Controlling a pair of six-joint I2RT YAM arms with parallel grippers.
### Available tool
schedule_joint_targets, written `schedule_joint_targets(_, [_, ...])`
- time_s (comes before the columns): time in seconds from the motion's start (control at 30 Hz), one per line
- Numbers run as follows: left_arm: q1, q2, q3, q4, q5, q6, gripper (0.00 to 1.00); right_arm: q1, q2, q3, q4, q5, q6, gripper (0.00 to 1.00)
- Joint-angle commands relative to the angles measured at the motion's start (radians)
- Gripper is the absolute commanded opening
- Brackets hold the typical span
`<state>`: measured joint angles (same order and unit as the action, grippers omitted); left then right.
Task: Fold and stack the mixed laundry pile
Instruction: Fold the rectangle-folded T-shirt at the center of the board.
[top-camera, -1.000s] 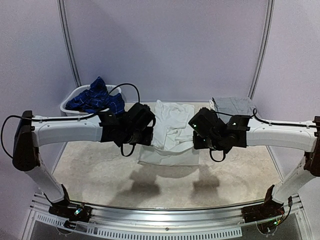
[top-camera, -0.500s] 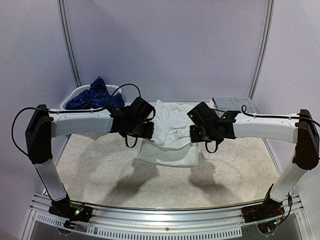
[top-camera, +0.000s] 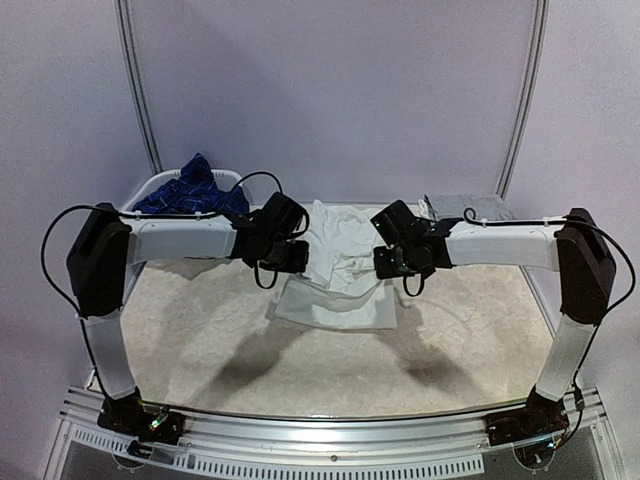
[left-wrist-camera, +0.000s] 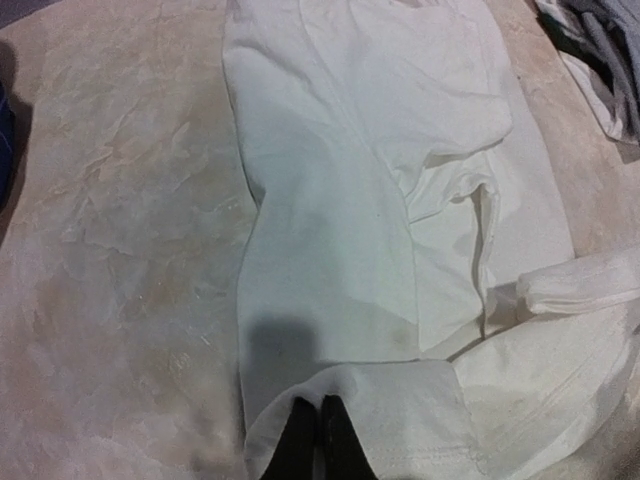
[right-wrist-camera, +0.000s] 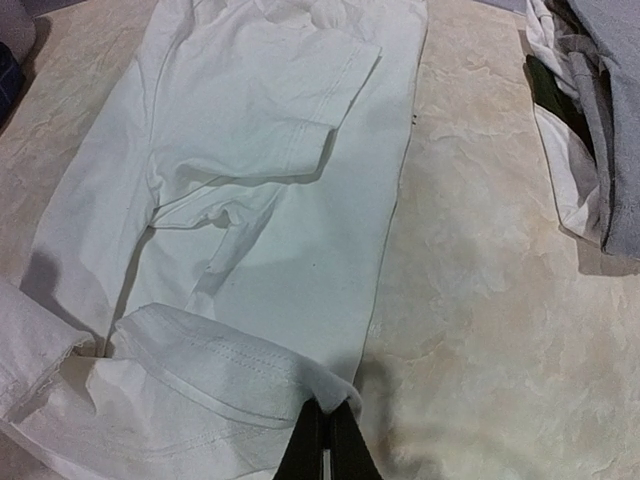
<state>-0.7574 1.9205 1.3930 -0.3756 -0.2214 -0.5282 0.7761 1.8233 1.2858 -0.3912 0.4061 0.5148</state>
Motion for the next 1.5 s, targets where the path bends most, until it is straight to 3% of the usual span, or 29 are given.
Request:
schedule_joint_targets(0.0, [0.038, 0.05, 0.037, 0.022, 0.037, 0.008, 0.0, -0.029, 0.051, 0.04, 0.016, -0.01, -0.018, 0.0])
schedule_joint_targets(0.37, [0.069, 0.146, 0.105, 0.023, 0.085, 0.006, 0.0, -0.069, 0.142, 0.081, -0.004, -0.026, -0.004, 0.0])
schedule_joint_targets(0.53, [0.081, 0.167, 0.121, 0.001, 0.03, -0.018, 0.0, -0.102, 0.189, 0.109, -0.01, -0.078, 0.01, 0.14])
schedule_joint_targets(0.73, [0.112, 0.213, 0.169, -0.014, 0.032, -0.04, 0.01, -0.133, 0.234, 0.202, -0.035, -0.103, -0.004, 0.21])
schedule_joint_targets(0.83, [0.125, 0.253, 0.224, -0.052, 0.037, -0.042, 0.04, -0.148, 0.258, 0.276, -0.083, -0.095, -0.013, 0.33])
schedule_joint_targets(1.0, [0.149, 0.28, 0.267, -0.065, 0.076, -0.054, 0.19, -0.154, 0.258, 0.355, -0.157, -0.063, -0.026, 0.37])
schedule_joint_targets(1.13, [0.157, 0.243, 0.246, -0.063, 0.069, -0.061, 0.48, -0.145, 0.186, 0.321, -0.148, -0.119, -0.044, 0.37])
schedule_joint_targets(1.3, [0.159, 0.115, 0.15, -0.063, -0.034, -0.06, 0.75, -0.082, 0.086, 0.219, -0.101, -0.202, -0.067, 0.33])
schedule_joint_targets(1.4, [0.155, 0.0, 0.048, -0.037, -0.109, -0.043, 0.86, -0.027, 0.055, 0.169, -0.056, -0.268, -0.074, 0.28])
schedule_joint_targets(1.47, [0.15, -0.085, -0.03, -0.018, -0.157, -0.032, 0.88, 0.01, 0.051, 0.161, -0.04, -0.312, -0.077, 0.23])
